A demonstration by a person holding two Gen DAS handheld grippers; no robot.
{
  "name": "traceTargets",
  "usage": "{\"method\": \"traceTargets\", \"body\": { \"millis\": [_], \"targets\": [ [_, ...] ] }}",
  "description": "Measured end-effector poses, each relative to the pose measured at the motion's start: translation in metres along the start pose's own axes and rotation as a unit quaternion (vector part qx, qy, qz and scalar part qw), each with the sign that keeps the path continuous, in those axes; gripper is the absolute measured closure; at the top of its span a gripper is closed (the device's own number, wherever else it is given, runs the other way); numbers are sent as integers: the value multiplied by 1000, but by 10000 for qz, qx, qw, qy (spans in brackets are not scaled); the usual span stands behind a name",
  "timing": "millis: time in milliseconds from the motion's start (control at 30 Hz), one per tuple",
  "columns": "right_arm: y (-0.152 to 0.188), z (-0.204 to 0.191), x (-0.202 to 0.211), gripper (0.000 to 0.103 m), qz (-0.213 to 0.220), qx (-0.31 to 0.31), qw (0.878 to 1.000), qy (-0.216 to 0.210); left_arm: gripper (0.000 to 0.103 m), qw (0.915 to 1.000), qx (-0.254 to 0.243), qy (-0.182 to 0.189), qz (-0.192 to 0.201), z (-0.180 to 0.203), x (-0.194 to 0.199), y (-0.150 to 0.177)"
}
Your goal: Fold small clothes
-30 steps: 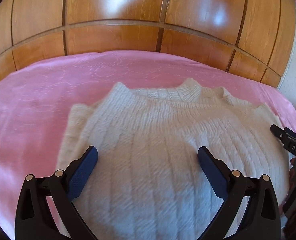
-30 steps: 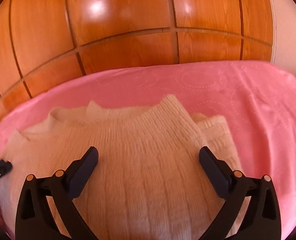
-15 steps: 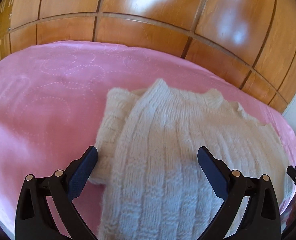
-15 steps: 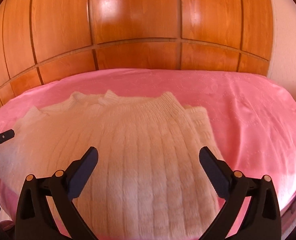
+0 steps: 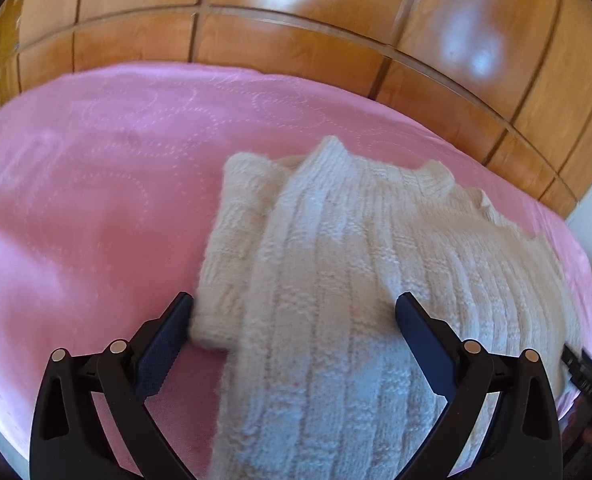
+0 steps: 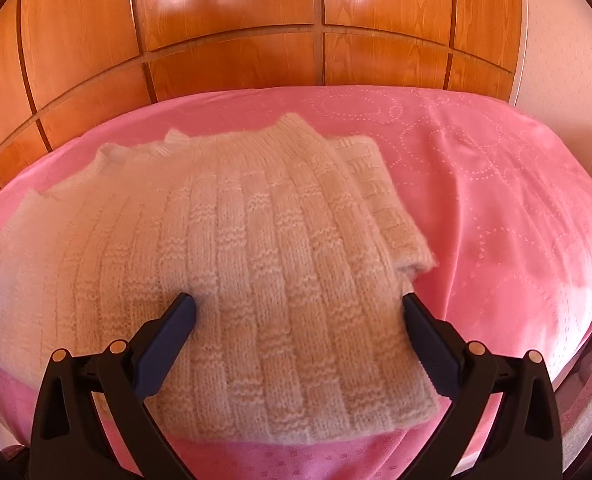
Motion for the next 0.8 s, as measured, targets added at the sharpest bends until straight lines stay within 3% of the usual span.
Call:
{"method": "traceTargets", "body": {
  "millis": [333, 500, 667, 800],
  "targets": [
    [3, -5, -4, 2, 113, 126, 9997, 173, 4, 9987, 406, -99, 305, -13, 11, -7],
    [6, -5, -5, 2, 223, 33, 9996, 185, 4, 9992, 375, -99, 109, -15, 1, -1],
    [9, -2, -1, 2, 46, -131, 9999, 33, 4, 9988, 194, 440, -134, -1, 1, 3],
    [0, 1, 17, 2, -8, -255, 9996, -134, 4, 9942, 433, 952, -243, 1, 2, 2]
  ]
}}
Point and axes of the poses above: each gripper's, at about its wrist camera, not at the fingertips, and x roughly against the way its jaws point, z to its right, y to its underside, the point moved 9 cm from there along -x, roughly the way its jaws point, and after that the axes turned 13 degrees about x, right-handed, at the moved point
